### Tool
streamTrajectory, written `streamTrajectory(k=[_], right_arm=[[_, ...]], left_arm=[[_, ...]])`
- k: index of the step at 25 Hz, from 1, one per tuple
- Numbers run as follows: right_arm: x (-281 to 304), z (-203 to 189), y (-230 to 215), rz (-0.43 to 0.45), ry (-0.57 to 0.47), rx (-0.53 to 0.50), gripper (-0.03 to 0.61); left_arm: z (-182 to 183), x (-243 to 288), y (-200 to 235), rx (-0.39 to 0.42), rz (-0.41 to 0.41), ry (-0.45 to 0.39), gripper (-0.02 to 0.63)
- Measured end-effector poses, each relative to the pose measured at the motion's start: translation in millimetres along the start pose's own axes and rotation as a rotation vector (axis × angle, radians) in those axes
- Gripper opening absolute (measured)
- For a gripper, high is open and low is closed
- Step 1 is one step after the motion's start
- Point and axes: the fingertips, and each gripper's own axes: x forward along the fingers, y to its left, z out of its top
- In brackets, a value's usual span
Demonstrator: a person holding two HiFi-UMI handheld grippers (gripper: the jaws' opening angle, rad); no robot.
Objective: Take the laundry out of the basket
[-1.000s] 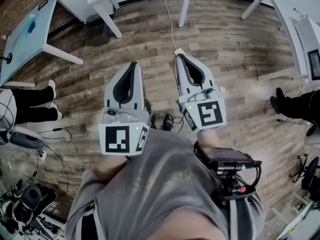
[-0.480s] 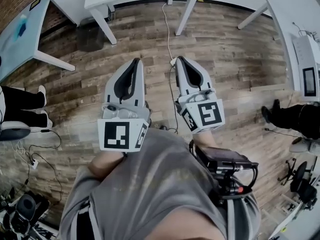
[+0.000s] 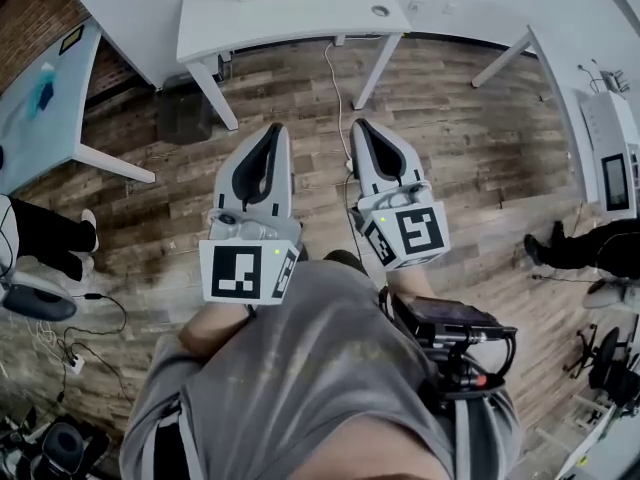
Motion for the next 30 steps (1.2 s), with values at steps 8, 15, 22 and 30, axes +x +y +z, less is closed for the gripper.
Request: streamTrajectory(k=[8, 15, 22, 30], right_arm=[[23, -15, -16, -0.018, 0.049, 0.016, 0.006], [62, -33, -50, -0.011, 0.075, 0.038, 0.006], [122, -34, -98, 0.038, 0.077, 0.044, 0.006], [185, -18, -147, 0.101, 0.027, 0.04, 0.006]], left_arm=[[-18, 27, 17, -0.031, -0.003, 0.052, 0.008], [-41, 73, 34, -0.037, 0.026, 0.097, 0.008], [-46, 147, 45, -0.006, 0.056, 0.115, 0.008], [-36, 216, 59, 0.042, 0.114, 0.077, 0.008]])
